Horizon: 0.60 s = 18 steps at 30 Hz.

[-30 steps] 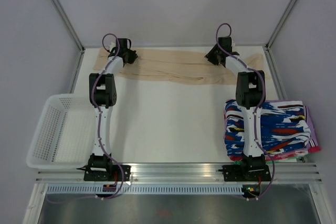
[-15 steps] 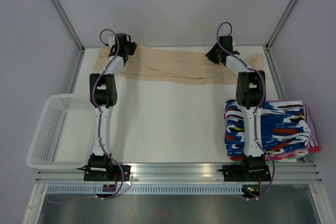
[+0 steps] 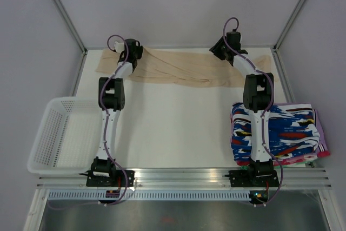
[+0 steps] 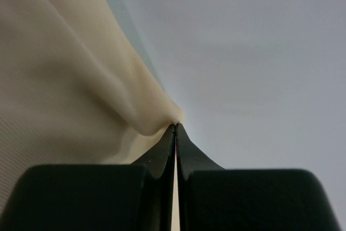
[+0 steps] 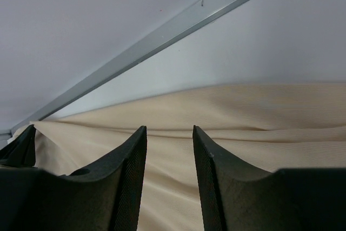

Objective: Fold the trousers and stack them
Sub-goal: Fold the trousers

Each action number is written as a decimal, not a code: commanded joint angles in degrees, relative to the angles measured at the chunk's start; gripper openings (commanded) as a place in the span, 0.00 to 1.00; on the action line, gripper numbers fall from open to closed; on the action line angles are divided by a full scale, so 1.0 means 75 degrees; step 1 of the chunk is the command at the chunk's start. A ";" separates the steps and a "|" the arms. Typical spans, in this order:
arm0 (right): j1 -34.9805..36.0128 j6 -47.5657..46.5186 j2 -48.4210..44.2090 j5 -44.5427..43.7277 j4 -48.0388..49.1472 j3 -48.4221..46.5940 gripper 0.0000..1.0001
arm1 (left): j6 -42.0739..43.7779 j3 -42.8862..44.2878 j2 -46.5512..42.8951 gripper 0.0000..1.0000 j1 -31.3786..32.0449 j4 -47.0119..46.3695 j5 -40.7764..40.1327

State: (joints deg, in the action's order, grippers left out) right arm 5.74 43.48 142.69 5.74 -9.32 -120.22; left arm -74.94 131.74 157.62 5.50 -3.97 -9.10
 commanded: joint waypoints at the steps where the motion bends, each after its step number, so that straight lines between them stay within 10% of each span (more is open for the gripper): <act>1: -0.0027 -0.0185 -0.0112 0.0196 0.0200 -0.0330 0.46 | -0.0286 0.0434 -0.0005 0.03 -0.0018 0.0025 -0.0567; 12: -0.0027 0.0339 -0.0053 -0.0717 -0.1919 -0.0295 0.48 | -0.0204 0.0434 -0.0075 0.04 -0.0112 0.0013 -0.0778; 18: -0.0027 0.0776 -0.0054 -0.0999 -0.1862 -0.0036 0.51 | -0.0181 0.0399 -0.0168 0.30 -0.0287 0.0259 -0.0090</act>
State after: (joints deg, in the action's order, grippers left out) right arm 5.74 46.46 142.69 1.34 -22.00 -120.22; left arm -75.64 132.60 157.80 4.62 -2.28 -11.77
